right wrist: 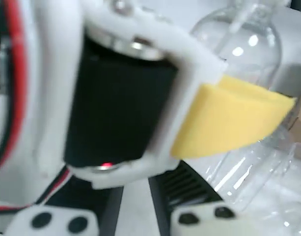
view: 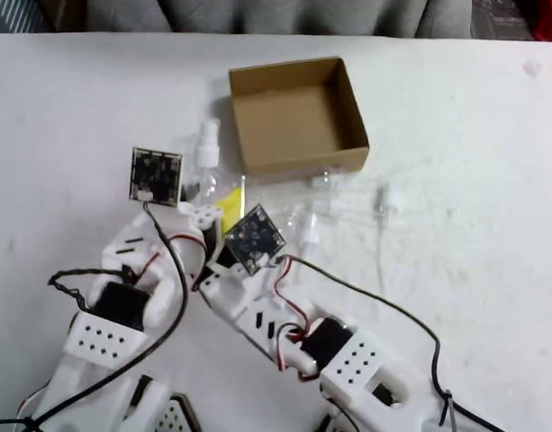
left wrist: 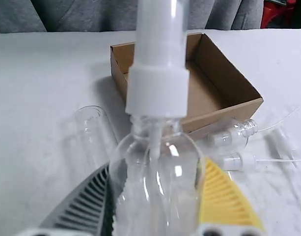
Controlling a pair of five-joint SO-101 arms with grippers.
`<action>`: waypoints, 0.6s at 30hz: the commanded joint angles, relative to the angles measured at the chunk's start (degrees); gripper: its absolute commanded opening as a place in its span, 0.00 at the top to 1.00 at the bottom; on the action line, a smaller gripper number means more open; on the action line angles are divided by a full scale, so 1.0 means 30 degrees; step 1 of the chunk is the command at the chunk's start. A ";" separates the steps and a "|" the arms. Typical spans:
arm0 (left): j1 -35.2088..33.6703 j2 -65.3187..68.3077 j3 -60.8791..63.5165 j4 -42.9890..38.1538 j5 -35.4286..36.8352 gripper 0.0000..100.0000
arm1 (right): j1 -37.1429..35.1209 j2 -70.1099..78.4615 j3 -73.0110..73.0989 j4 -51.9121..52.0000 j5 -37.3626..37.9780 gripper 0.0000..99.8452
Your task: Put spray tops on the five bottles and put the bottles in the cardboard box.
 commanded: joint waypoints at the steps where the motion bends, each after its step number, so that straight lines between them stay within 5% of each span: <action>1: 0.0337 0.0015 -0.1407 0.0205 0.0205 0.98 | 0.1363 0.0396 -0.0322 -0.0454 -0.0147 0.98; 18: 0.0220 0.0015 -0.1143 0.0176 0.0117 0.98 | 0.3736 0.1275 -0.0264 -0.1392 0.0029 0.98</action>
